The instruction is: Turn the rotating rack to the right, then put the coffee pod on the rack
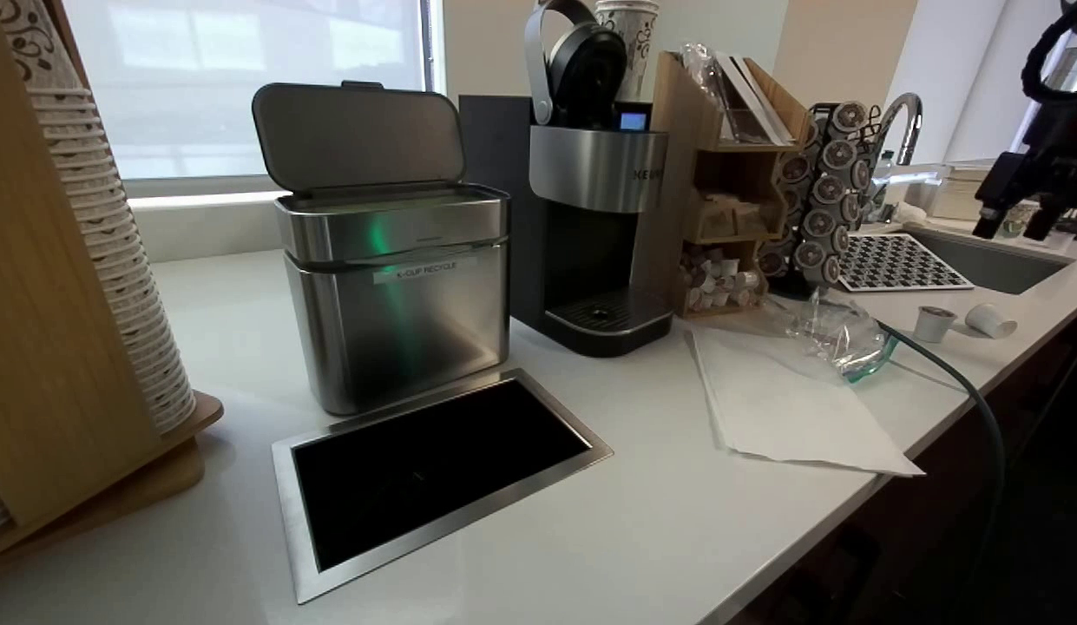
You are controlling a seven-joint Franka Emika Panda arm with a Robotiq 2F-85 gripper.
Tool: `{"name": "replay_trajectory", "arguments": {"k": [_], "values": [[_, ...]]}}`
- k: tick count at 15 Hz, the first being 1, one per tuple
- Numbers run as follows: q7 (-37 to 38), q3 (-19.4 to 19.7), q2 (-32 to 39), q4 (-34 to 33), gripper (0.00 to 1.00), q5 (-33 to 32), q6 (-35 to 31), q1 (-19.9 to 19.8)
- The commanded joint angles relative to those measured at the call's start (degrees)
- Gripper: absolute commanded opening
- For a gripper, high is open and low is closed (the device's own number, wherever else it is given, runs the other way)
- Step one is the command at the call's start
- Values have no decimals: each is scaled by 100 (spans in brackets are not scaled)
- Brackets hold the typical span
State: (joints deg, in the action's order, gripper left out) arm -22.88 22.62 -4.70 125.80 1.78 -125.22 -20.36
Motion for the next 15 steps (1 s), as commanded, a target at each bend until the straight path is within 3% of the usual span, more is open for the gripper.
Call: {"name": "replay_trajectory", "arguments": {"k": [1, 8, 15], "values": [[-389, 11, 78, 357, 100, -248, -579, -13], [-479, -22, 479, 542, 100, -234, -1312, -35], [-410, -50, 409, 446, 100, -202, -1103, -34]]}}
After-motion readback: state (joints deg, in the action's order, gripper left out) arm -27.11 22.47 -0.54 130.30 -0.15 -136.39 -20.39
